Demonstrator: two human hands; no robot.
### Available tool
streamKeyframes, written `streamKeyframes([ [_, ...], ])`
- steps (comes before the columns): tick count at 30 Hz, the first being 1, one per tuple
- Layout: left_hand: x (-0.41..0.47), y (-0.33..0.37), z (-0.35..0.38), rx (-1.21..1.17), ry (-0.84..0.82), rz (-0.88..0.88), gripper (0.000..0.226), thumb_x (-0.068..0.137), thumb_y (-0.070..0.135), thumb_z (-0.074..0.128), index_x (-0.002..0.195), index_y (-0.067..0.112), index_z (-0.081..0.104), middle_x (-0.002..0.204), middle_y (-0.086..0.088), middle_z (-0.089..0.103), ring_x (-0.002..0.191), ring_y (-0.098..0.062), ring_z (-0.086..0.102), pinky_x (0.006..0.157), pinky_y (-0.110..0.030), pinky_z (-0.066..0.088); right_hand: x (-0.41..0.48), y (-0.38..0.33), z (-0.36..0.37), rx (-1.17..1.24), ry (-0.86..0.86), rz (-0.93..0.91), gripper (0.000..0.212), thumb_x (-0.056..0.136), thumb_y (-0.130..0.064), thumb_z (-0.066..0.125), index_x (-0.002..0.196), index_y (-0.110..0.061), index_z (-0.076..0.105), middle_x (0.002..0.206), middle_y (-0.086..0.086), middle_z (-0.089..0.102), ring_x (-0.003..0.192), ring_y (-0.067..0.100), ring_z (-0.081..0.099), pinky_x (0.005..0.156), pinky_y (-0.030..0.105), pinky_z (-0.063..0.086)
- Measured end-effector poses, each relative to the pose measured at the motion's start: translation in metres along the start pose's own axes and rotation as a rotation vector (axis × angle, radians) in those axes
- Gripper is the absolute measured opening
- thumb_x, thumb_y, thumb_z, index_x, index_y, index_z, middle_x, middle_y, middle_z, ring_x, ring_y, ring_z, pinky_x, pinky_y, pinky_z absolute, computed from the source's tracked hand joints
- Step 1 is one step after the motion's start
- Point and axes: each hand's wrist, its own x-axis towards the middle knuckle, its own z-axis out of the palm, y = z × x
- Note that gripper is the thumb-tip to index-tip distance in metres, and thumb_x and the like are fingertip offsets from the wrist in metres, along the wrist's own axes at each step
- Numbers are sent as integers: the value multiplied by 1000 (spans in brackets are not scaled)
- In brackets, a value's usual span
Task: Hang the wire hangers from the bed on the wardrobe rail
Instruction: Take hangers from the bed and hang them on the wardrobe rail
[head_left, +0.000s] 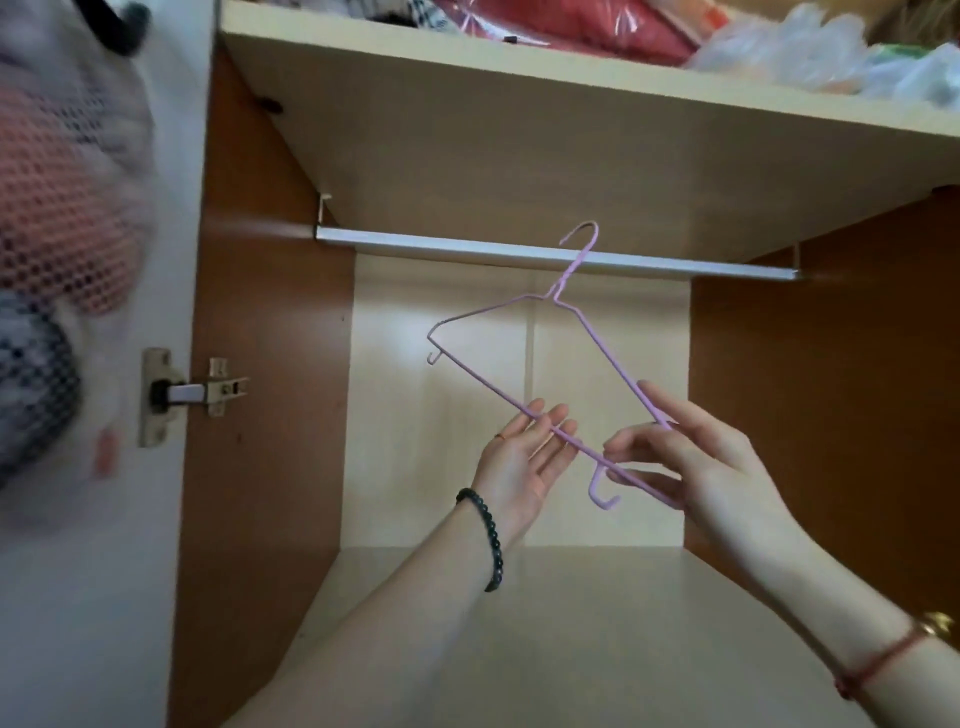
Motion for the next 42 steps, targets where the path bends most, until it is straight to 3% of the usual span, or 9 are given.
streamKeyframes([
  [6, 34, 67, -31, -23, 17, 73, 23, 96, 2, 40, 118, 7, 45, 91, -5, 62, 80, -11, 60, 72, -28, 52, 59, -2, 68, 66, -73, -52, 47, 91, 4, 36, 137, -7, 34, 73, 9, 60, 59, 9, 61, 57, 18, 56],
  [10, 55, 98, -49, -7, 57, 110, 12, 96, 2, 41, 105, 4, 49, 89, -7, 61, 82, -11, 60, 85, -29, 43, 94, -1, 102, -27, -123, -92, 45, 92, 3, 33, 136, -6, 37, 76, 6, 59, 57, 7, 59, 64, 22, 56],
  [20, 87, 133, -86, 10, 163, 127, 22, 98, 1, 34, 84, -1, 52, 98, -11, 60, 130, -17, 44, 96, -24, 38, 137, 9, 158, -165, -178, -131, 38, 94, -5, 34, 131, -7, 43, 90, 13, 58, 67, 19, 58, 77, 36, 56],
  [24, 85, 134, -99, 26, 210, 150, 27, 98, 1, 33, 80, 2, 52, 95, -11, 63, 109, -13, 55, 94, -23, 40, 140, 14, 172, -259, -208, -108, 43, 90, -14, 40, 133, -14, 45, 94, 11, 62, 92, 33, 65, 93, 48, 50],
  [27, 88, 134, -111, 0, 225, 151, 24, 99, 7, 32, 85, 2, 52, 63, -8, 69, 60, -11, 68, 70, -20, 53, 139, 15, 179, -258, -248, -44, 46, 91, -22, 42, 137, -15, 39, 107, 12, 60, 106, 33, 60, 101, 45, 44],
  [30, 87, 130, -116, -20, 259, 172, 28, 100, 12, 31, 81, 4, 49, 63, -11, 65, 51, -14, 65, 74, -27, 55, 129, 10, 175, -201, -332, 33, 37, 95, -25, 39, 131, -20, 42, 89, 3, 55, 100, 26, 60, 99, 33, 45],
  [33, 77, 118, -110, -55, 283, 160, 31, 100, 17, 31, 75, 7, 48, 62, -12, 66, 62, -18, 64, 76, -33, 55, 109, -2, 157, -197, -331, 72, 37, 97, -26, 36, 131, -16, 44, 105, 8, 56, 89, 20, 58, 80, 26, 48],
  [36, 62, 96, -98, -93, 282, 95, 32, 100, 21, 27, 91, 2, 51, 89, -15, 63, 79, -22, 61, 84, -35, 46, 85, -6, 126, -209, -247, 102, 35, 97, -26, 37, 126, -11, 50, 126, 17, 54, 102, 27, 57, 95, 38, 46],
  [42, 25, 25, -49, -88, 131, -89, 31, 99, 24, 30, 114, 5, 50, 93, -12, 64, 83, -22, 62, 72, -34, 50, 13, -7, 42, -158, -64, 193, 31, 98, -23, 36, 124, -16, 50, 107, 8, 57, 92, 20, 56, 81, 30, 49],
])
